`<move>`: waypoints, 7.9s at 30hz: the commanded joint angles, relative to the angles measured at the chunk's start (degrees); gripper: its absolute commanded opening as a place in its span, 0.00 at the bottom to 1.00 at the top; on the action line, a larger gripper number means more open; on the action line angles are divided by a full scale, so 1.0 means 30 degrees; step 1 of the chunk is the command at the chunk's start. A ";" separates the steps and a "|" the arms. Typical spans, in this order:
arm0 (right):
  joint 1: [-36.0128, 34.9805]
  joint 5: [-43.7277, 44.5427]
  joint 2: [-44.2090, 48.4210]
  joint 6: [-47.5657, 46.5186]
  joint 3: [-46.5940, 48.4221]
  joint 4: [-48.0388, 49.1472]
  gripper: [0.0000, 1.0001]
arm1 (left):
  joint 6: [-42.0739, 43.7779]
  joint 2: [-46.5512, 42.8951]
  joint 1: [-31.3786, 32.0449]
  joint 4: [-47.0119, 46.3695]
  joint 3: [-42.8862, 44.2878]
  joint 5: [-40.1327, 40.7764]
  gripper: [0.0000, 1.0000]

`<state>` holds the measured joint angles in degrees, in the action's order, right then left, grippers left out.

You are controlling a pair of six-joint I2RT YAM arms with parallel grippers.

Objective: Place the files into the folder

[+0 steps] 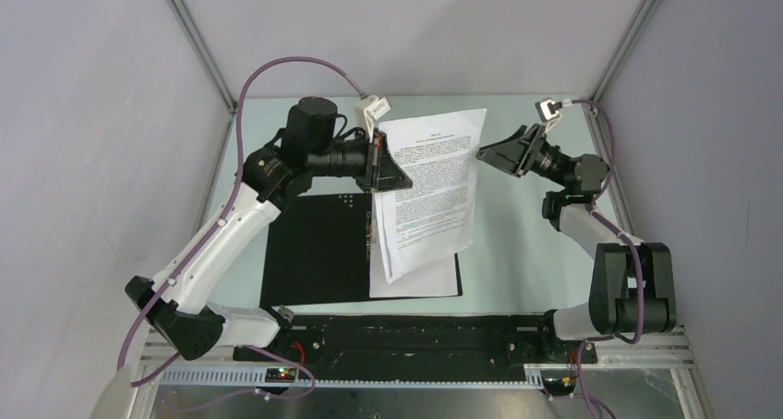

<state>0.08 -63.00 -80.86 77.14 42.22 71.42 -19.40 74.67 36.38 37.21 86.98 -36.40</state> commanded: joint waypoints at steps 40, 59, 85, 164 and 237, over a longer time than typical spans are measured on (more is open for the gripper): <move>-0.5008 -0.0202 0.7994 -0.4039 -0.2527 -0.7277 0.14 | 0.0798 -0.1520 0.0038 0.0102 -0.0307 0.0269 0.27; -0.7217 1.0000 0.1774 -1.1627 -0.1788 -2.1536 0.00 | -0.5677 0.2257 -0.0288 -0.1585 -0.6469 1.1995 0.69; -0.8512 1.1748 -0.3165 -1.4727 0.0346 -2.3057 0.00 | -0.9912 0.1481 -0.5244 -0.4236 -1.5409 1.2062 0.40; -1.2335 2.1840 -0.4253 -1.4889 0.5145 -3.1250 0.83 | -1.0554 0.1857 -0.5835 -0.5350 -1.6775 1.0500 0.36; -1.4235 2.1273 -0.1688 -1.1698 0.1604 -3.0337 0.88 | -1.0260 0.2736 -0.5877 -0.5358 -1.6015 1.0253 0.36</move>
<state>-41.76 0.58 -86.83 40.38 46.94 -21.89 -50.98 81.65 19.09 20.43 38.11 -6.55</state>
